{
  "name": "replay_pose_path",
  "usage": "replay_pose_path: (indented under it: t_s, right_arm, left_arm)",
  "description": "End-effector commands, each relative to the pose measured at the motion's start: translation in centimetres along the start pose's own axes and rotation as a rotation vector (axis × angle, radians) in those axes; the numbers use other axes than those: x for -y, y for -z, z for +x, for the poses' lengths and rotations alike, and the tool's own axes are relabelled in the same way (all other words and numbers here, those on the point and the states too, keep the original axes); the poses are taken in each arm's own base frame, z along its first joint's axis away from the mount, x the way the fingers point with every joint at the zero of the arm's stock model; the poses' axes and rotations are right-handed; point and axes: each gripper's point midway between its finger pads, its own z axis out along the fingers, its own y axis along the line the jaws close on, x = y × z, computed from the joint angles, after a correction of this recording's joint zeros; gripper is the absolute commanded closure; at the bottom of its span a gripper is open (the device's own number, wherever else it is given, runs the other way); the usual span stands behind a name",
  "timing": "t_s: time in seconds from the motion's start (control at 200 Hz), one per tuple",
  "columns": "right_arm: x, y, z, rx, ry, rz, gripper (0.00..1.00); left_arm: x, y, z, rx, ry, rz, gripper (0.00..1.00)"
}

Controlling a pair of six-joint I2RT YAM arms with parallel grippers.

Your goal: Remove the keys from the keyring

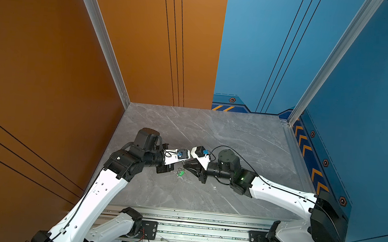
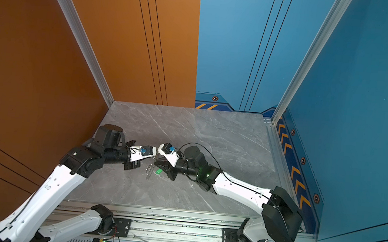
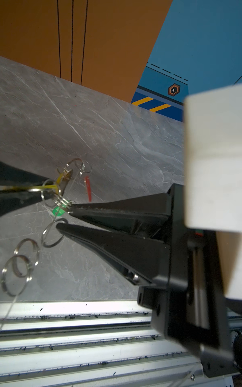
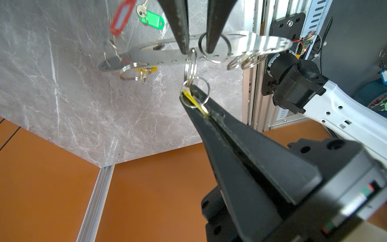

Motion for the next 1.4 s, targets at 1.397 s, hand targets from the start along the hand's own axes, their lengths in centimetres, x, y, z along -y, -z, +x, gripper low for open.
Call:
replay_pose_path:
  t_s: [1.397]
  right_arm:
    - [0.2, 0.6, -1.0, -0.155, 0.030, -0.020, 0.97]
  left_arm:
    - [-0.3, 1.1, -0.9, 0.036, -0.056, -0.040, 1.00]
